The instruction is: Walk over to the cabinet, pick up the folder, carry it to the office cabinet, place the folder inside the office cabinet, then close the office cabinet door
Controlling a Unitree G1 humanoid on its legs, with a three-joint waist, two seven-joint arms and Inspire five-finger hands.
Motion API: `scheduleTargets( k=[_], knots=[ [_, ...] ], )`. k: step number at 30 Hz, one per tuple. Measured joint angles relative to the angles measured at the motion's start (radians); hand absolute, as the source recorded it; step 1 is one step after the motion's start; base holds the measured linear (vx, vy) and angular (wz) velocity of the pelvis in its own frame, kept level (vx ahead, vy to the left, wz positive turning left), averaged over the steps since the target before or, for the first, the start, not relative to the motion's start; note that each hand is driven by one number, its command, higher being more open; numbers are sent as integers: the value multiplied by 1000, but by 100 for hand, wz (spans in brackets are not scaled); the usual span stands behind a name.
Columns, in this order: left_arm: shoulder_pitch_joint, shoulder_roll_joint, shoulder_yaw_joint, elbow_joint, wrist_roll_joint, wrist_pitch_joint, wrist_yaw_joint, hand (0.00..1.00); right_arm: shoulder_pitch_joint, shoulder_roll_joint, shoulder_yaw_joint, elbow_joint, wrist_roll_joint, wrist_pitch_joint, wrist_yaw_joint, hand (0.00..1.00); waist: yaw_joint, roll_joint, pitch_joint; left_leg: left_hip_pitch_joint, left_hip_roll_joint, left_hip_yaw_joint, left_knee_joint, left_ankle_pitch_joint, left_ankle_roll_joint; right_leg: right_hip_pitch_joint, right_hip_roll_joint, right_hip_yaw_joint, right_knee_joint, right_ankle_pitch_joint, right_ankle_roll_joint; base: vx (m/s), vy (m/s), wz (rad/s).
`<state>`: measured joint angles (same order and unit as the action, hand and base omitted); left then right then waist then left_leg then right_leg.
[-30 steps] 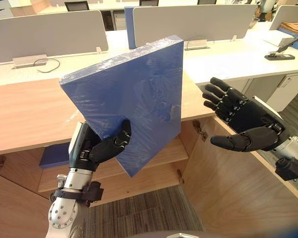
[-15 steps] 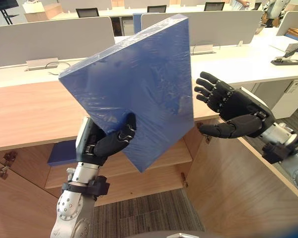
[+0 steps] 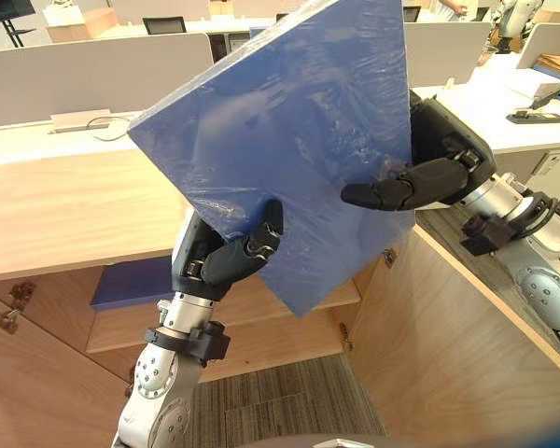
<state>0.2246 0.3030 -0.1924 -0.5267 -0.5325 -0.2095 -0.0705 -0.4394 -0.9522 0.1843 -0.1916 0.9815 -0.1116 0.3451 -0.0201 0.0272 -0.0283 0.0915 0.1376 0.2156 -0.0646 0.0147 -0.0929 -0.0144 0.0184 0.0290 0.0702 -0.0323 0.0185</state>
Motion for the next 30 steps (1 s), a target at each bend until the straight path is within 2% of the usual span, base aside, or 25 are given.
scheduleTargets(
  k=[2, 9, 15, 16, 20, 23, 26, 30],
  knots=[
    [-2, 0, -3, 0, -9, -3, 4, 0, -29, -5, 18, 9, 0, -10, -3, 0, 3, 0, 0, -1, 0, 0, -3, 4, 0, 0, 0, 0, -5, 6, -1, -42, 2, -1],
    [-2, 10, -38, 21, -46, -30, 19, 0, -109, -125, 112, 8, 0, -21, -9, 0, 16, 2, -3, 2, 0, -3, -5, 12, -1, 16, 2, -3, -28, 23, -2, -43, 0, 2],
    [-1, 37, -58, 46, -51, -61, 10, 0, -109, -195, 122, -15, 1, -19, 19, 0, 19, 3, -12, -2, 0, -3, -5, 13, -1, 16, 4, -3, -33, 27, -4, -17, -2, 0],
    [-1, 43, -64, 47, -53, -65, 9, 100, -109, -197, 122, -16, 0, -19, 19, 0, 19, 4, -13, -2, 0, -3, -5, 14, -1, 16, 4, -3, -33, 27, -4, 0, 0, 0],
    [9, 48, -81, 67, -91, -53, -11, 100, -109, -199, 120, -24, -41, -19, 19, 0, 19, 9, -16, -2, -1, -3, -5, 13, -1, 16, 4, -3, -33, 27, -4, 0, 0, 0],
    [20, 91, -94, 118, -108, -39, -35, 100, -109, -235, 131, -48, -76, -19, 39, 0, 19, 15, -20, -2, 0, -3, -5, 13, -1, 15, 5, -3, -34, 27, -4, 0, 0, 0],
    [21, 205, -121, 204, -175, 3, -109, 100, -94, -267, 167, -112, -117, -19, 60, 0, 18, 19, -23, -4, 3, -3, -5, 13, -2, 15, 8, -3, -36, 27, -4, 0, 0, 0],
    [21, 446, -256, 261, -268, 114, -277, 100, -92, -316, 263, -141, -138, -13, 122, 0, 18, 17, -21, -6, 3, -5, -12, 14, -3, 15, 9, -4, -40, 27, -4, 0, 0, 0]
  ],
)
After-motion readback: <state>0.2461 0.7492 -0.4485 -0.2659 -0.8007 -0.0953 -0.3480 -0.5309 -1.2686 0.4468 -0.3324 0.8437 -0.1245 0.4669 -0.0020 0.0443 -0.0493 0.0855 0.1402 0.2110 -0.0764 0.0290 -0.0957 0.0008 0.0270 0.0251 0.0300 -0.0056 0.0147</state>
